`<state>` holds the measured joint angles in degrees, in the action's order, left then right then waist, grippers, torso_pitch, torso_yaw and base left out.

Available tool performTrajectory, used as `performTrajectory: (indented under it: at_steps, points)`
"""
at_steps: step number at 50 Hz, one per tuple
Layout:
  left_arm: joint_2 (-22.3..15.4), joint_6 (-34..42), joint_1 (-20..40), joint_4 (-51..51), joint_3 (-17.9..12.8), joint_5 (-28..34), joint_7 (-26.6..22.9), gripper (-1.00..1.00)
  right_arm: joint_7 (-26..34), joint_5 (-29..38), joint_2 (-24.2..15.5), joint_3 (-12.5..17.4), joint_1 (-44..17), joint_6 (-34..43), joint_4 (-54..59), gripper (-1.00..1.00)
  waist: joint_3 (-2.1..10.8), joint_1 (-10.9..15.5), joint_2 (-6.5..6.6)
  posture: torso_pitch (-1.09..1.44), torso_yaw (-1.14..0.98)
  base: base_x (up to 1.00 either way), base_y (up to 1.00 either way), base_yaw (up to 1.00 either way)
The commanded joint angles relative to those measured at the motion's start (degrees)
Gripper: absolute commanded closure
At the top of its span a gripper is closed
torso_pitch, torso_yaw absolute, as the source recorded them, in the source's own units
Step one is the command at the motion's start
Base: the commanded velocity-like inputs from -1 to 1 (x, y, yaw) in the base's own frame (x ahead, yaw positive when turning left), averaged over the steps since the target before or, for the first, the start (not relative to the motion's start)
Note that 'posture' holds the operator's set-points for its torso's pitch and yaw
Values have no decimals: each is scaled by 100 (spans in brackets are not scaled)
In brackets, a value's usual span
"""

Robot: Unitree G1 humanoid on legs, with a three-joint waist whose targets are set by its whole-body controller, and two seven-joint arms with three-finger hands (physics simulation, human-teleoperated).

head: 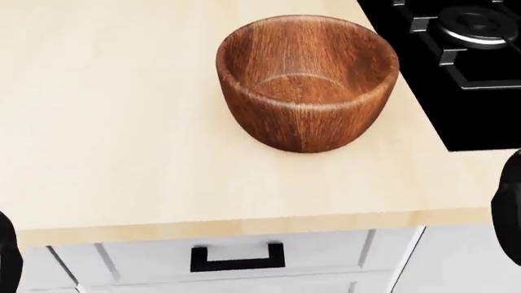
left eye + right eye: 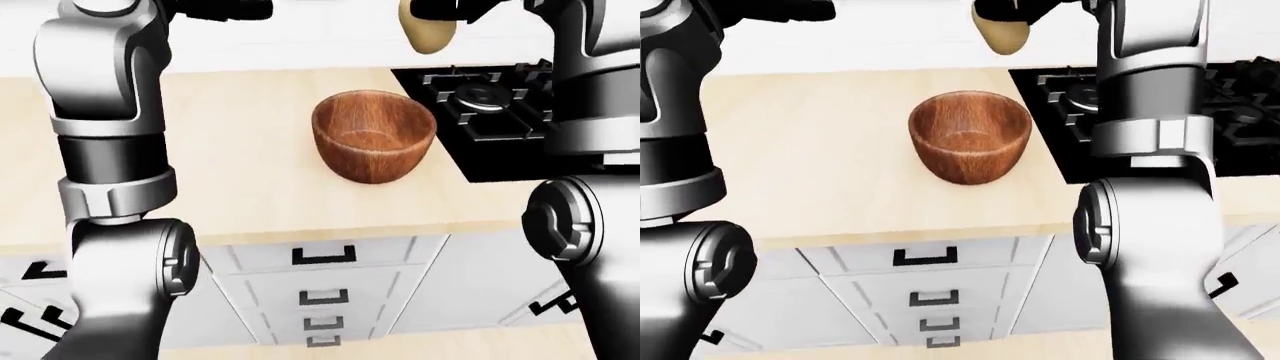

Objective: Pick the potato from the pan and place it in the bowl.

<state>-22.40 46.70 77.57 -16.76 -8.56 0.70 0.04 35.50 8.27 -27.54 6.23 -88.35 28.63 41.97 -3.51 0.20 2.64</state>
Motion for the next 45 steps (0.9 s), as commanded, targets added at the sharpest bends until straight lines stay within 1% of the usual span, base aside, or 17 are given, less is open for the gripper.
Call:
performTrajectory:
  at_steps: [1, 5, 8, 10, 15, 16, 20, 27, 31, 32, 33, 36, 37, 38, 41, 44, 45]
  points:
    - [18, -118, 181, 97, 67, -23, -16, -100, -92, -2, -146, 125, -210, -116, -71, 100, 122, -100, 42, 0, 0, 0, 0, 0]
    - [30, -113, 172, 117, 76, -19, -13, -100, -100, 15, -141, 105, -212, -149, -32, 100, 62, -125, -312, 0, 0, 0, 0, 0]
    - [25, -110, 161, 125, 70, -19, -15, -100, -83, 22, -140, 99, -208, -115, -26, 100, 283, -33, -248, 0, 0, 10, 0, 0]
    - [24, -101, 171, 128, 68, -21, -15, -100, -71, 25, -141, 97, -221, -94, -44, 100, 112, -22, -263, 0, 0, 27, 0, 0]
    - [22, -91, 183, 136, 68, -25, -16, -100, -47, 30, -145, 98, -243, -63, -45, 100, 116, -24, -491, 0, 0, 27, 0, 0]
    - [23, -87, 178, 145, 68, -25, -15, -100, -41, 31, -144, 96, -242, -55, -52, 100, 144, -20, -378, 0, 0, 27, 0, 0]
    - [14, -74, 202, 141, 70, -25, -20, -100, -19, 47, -154, 89, -275, -32, -48, 100, 228, 36, -495, 0, 0, 27, 0, 0]
    - [8, -41, 275, 135, 79, -19, -31, -100, 9, 75, -134, 78, -323, -27, -11, 100, 172, -21, -211, 0, 0, 28, 0, 0]
    - [21, -68, 236, 130, 77, -15, -28, -100, 16, 70, -118, 89, -275, -35, -26, 100, 302, -118, 285, 0, 0, 33, 0, 0]
    - [16, -56, 229, 149, 75, -16, -32, -100, 23, 68, -120, 90, -265, -27, -39, 100, 175, -77, 54, 0, 0, 38, 0, 0]
    - [4, -43, 238, 153, 67, -18, -36, -100, 34, 65, -119, 90, -264, -7, -52, 100, 140, -127, 201, 0, 0, 39, 0, 0]
    - [-11, -32, 239, 166, 60, -21, -39, -100, 50, 49, -110, 97, -262, 2, -109, 100, 177, -88, 124, 0, 0, 39, 0, 0]
    - [-17, -42, 239, 152, 56, -21, -40, -100, 61, 42, -112, 99, -263, 29, -113, 100, -47, -105, 84, 0, 0, 0, 0, 0]
    - [-27, -47, 245, 141, 56, -21, -45, -100, 58, 46, -115, 94, -263, 22, -115, 100, 24, -149, 86, 0, 0, 0, 0, 0]
    - [-82, -87, 293, 54, 40, -18, -66, -100, 69, 97, -118, 50, -340, 18, -85, 100, -74, -138, -97, 0, 0, 0, 0, 0]
    - [-106, -154, 236, 23, 37, -7, -71, -100, 93, 153, -75, 10, -433, -48, 28, 100, 30, -105, -534, 0, 0, 0, 0, 0]
    - [-118, -178, 235, -7, 34, -2, -74, -100, 97, 162, -54, 7, -455, -76, 62, 100, 29, -51, -419, 0, 0, 0, 0, 0]
